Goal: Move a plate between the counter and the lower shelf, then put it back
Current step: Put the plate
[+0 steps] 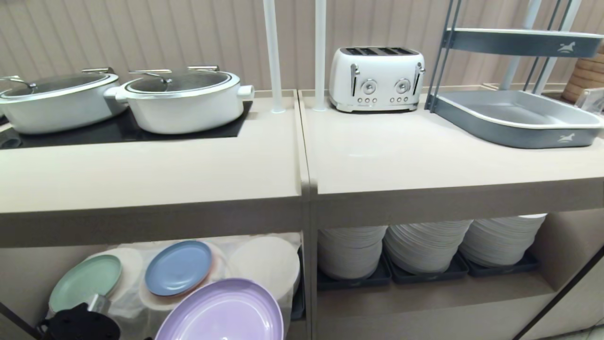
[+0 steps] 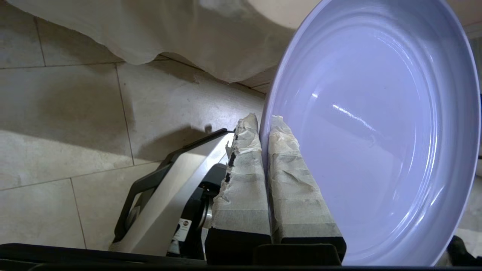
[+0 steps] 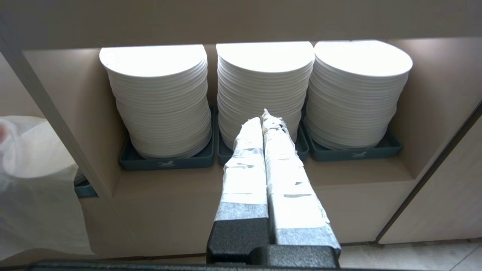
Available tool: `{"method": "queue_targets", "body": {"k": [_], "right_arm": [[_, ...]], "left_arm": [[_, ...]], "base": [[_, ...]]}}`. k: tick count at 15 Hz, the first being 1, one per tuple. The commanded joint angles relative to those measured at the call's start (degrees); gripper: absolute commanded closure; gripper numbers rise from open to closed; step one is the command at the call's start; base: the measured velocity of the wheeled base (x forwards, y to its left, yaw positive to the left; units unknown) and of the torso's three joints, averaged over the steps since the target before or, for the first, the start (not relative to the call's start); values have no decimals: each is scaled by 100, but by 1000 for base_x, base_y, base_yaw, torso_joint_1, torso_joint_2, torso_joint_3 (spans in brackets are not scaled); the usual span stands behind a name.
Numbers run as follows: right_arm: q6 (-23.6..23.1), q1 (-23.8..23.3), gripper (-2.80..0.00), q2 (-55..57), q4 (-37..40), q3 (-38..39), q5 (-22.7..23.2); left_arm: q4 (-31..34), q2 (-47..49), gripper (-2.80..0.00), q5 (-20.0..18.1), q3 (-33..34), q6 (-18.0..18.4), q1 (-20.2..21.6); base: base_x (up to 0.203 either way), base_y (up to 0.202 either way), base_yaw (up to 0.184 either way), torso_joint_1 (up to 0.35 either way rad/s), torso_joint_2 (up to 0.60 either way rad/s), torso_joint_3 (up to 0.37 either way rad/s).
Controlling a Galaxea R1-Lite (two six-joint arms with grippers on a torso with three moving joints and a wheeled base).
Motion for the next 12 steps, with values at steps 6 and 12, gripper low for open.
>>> {"method": "queue_targets", "body": {"k": [6,12], "right_arm": [[-1,2,0,0,1,0,-4],[-1,2,0,0,1,0,-3]], "left_arm": [[-13,29,0,14,-1,-17,-1],[-22,29,0,14,-8,-25,-1]], "base": [[0,0,0,249,-536,-288],[0,0,0,280,-597,-316]]}}
